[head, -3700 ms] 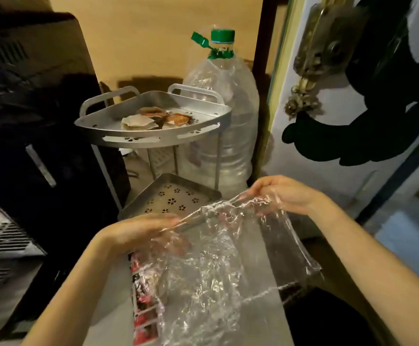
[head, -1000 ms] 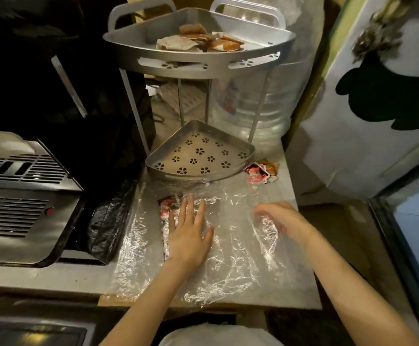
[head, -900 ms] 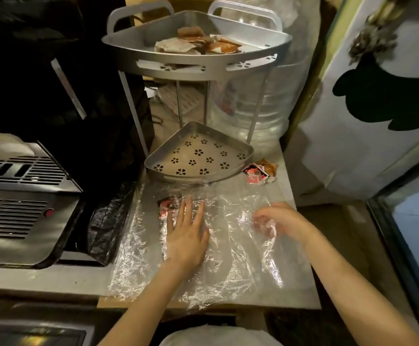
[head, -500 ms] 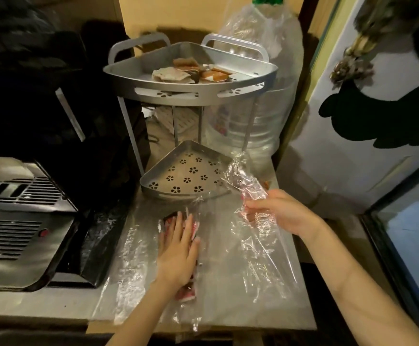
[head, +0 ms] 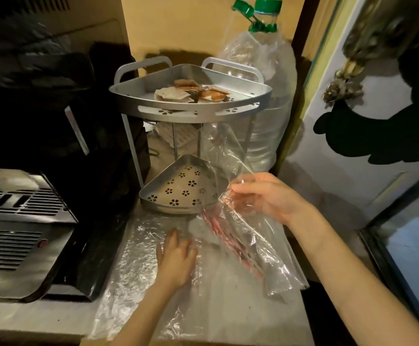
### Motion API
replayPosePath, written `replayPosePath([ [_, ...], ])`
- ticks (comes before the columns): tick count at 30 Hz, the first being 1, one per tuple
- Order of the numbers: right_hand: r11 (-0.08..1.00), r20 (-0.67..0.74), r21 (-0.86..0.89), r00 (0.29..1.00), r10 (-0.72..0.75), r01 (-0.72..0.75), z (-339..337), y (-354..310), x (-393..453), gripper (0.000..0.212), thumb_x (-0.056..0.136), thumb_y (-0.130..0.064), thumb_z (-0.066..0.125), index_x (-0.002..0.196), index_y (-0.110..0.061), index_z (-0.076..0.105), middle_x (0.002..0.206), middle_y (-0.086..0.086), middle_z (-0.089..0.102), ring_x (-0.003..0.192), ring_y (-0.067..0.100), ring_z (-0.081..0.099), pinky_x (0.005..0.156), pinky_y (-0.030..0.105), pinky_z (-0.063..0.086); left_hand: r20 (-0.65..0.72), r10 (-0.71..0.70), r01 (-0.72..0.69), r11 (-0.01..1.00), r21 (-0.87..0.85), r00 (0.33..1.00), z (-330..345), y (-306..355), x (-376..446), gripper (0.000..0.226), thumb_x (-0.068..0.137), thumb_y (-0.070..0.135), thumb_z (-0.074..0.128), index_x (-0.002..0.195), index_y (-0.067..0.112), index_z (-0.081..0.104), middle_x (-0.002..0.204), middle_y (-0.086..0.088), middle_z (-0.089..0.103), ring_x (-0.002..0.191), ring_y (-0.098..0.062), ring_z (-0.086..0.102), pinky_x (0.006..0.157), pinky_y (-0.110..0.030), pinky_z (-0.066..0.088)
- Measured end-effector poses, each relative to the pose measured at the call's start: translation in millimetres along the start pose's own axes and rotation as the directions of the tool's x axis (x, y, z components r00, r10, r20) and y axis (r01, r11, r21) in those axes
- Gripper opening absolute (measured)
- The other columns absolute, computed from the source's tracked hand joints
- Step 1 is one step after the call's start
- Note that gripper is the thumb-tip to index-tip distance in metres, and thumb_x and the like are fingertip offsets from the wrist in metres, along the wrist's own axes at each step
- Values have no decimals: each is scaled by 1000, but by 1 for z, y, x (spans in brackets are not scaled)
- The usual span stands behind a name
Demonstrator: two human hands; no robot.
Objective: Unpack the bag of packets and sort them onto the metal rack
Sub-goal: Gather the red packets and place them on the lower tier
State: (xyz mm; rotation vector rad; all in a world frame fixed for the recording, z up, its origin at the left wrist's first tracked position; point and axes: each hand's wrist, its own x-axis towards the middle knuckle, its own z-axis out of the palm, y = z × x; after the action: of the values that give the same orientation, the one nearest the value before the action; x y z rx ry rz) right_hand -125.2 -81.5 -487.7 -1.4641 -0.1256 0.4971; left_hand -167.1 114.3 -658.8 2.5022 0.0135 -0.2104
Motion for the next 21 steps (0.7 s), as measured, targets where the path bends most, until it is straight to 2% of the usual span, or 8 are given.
replayPosePath([
  [3,994,21,48,995,-96,95,4,-10,-2,6,76,-6,64,75,-10,68,63,1,71,57,9,67,55,18,54,-138,-85,12,888,-459,987,-14,22,-4,45,96,36,32,125,9,52,143,-13,41,132,-24,36,110,-36,24],
  [5,977,47,163,988,-150,140,3,-15,-4,9,63,-13,70,71,-12,72,65,3,72,60,11,68,60,19,55,132,-119,174,499,-849,984,-22,34,-4,50,90,43,41,123,6,52,134,-16,51,118,-26,50,102,-37,37],
  [7,934,64,325,981,-181,151,-2,-16,-5,15,56,-9,69,71,-5,71,64,8,72,60,14,70,59,20,56,409,35,404,103,-909,912,-23,34,-3,72,76,56,50,124,2,49,126,-21,54,112,-33,53,102,-45,39],
  [9,903,20,387,978,-209,185,-10,-15,-8,19,53,-7,71,71,-1,70,64,10,71,60,15,70,59,20,56,481,189,496,-37,-867,856,-25,32,-6,81,59,55,72,118,2,54,114,-20,61,99,-31,60,95,-46,43],
  [12,912,-47,365,982,-181,186,-30,2,-12,30,45,-14,85,72,-8,72,66,7,72,60,15,70,56,23,57,462,129,467,-15,-884,878,-29,18,-4,77,36,35,90,102,6,61,79,-8,70,65,-20,65,68,-33,48],
  [14,940,-80,321,992,-96,117,-44,21,-15,26,49,-18,85,71,-12,73,67,4,73,59,14,69,55,25,57,450,5,449,51,-892,893,-37,7,-2,58,53,27,81,102,5,56,68,-6,68,56,-18,63,60,-31,49],
  [16,961,-148,274,989,8,33,-55,43,-20,8,62,-14,72,70,-14,74,66,2,74,55,12,68,50,22,54,410,-75,416,100,-904,909,-46,-4,2,46,64,18,73,105,8,55,67,-6,69,56,-18,65,60,-33,50],
  [21,965,-188,204,961,205,-166,-67,89,-23,16,70,-10,64,83,-9,73,69,2,73,55,12,66,48,23,53,303,-217,363,341,-867,928,-56,-12,0,50,66,16,72,112,13,52,87,-11,72,70,-23,68,64,-34,52],
])
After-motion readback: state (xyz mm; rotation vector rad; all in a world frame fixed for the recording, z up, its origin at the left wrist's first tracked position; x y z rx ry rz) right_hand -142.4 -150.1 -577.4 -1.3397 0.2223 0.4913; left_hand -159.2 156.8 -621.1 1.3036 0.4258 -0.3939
